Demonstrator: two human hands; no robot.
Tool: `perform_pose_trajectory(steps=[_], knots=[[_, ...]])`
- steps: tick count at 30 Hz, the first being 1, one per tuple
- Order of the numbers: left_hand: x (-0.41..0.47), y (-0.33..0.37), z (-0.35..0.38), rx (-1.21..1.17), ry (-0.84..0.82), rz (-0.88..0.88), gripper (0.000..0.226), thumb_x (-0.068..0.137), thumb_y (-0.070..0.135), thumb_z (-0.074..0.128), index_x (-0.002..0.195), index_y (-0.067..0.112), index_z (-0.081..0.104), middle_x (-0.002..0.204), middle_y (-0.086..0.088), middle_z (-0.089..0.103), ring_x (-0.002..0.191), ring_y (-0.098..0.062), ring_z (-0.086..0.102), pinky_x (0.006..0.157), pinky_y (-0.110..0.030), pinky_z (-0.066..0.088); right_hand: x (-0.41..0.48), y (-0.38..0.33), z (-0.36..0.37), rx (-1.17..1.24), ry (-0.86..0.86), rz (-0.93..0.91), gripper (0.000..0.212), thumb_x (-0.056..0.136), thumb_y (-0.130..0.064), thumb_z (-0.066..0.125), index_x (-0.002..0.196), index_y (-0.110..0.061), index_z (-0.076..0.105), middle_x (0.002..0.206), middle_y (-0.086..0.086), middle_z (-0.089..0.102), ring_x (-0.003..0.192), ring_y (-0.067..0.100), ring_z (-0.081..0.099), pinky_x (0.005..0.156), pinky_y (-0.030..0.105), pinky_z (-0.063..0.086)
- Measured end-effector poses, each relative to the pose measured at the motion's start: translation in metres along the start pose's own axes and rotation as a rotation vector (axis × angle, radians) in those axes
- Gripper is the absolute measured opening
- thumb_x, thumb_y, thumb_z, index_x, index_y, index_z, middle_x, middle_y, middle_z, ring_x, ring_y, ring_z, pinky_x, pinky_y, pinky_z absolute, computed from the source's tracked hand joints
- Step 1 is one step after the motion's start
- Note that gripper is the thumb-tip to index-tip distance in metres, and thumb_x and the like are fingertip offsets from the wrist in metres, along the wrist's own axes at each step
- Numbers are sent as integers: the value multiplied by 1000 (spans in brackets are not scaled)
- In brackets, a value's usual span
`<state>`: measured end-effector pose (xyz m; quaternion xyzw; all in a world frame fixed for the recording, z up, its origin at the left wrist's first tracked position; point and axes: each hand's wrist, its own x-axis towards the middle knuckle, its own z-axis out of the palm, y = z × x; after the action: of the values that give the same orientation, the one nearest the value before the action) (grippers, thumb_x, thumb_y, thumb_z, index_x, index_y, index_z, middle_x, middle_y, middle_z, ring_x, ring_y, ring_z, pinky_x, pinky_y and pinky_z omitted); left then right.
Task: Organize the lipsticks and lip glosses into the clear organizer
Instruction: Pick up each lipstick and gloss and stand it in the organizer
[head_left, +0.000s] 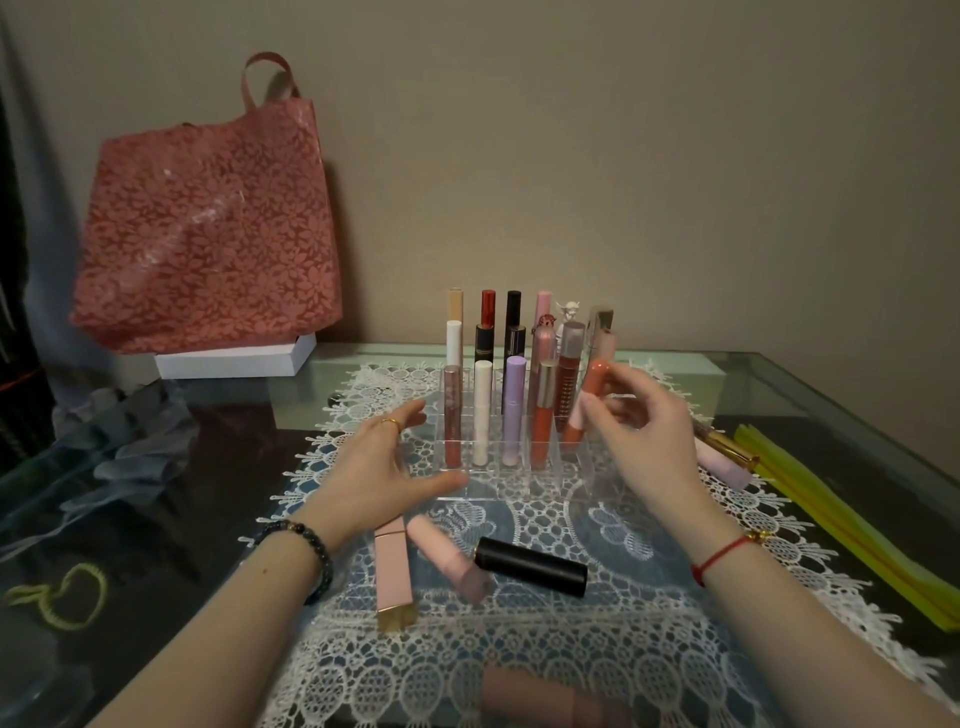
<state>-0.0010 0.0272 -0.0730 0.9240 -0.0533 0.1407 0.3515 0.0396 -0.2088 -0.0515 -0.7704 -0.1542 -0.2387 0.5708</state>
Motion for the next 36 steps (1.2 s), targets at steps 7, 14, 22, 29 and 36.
perform_pose_trajectory(steps=[7, 14, 22, 29, 36], knots=[[1, -3, 4, -94, -56, -37, 88, 64, 45, 75, 138, 24, 32, 127, 12, 50, 114, -6, 48, 100, -26, 35, -1, 8, 3, -31, -57, -1, 37, 80, -7, 63, 115, -17, 58, 87, -14, 63, 75, -9, 60, 60, 5, 47], [0, -1, 5, -98, -79, -54, 84, 66, 42, 74, 137, 24, 33, 124, 10, 52, 110, -7, 51, 98, -26, 39, -1, 11, 6, -86, -74, -12, 40, 80, -10, 64, 119, -19, 57, 89, -12, 62, 75, -14, 55, 61, 0, 43], [1, 1, 5, -86, -71, -48, 83, 66, 42, 74, 137, 25, 33, 124, 10, 51, 111, -6, 49, 96, -22, 36, 0, 11, 7, -120, -62, -22, 39, 81, -11, 63, 118, -20, 57, 89, -13, 61, 78, -5, 56, 66, 2, 44], [0, 1, 5, -93, -73, -53, 85, 65, 43, 75, 137, 26, 33, 122, 11, 52, 110, -5, 49, 98, -25, 37, -1, 9, 6, -113, -68, -35, 38, 81, -9, 63, 117, -18, 57, 90, -10, 61, 81, -1, 56, 67, 2, 43], [1, -1, 5, -54, -72, -45, 85, 66, 46, 74, 137, 25, 32, 126, 8, 51, 111, -7, 49, 99, -27, 37, -1, 10, 6, -118, -73, -34, 37, 81, -10, 62, 118, -17, 57, 90, -8, 62, 81, -1, 56, 67, 2, 44]])
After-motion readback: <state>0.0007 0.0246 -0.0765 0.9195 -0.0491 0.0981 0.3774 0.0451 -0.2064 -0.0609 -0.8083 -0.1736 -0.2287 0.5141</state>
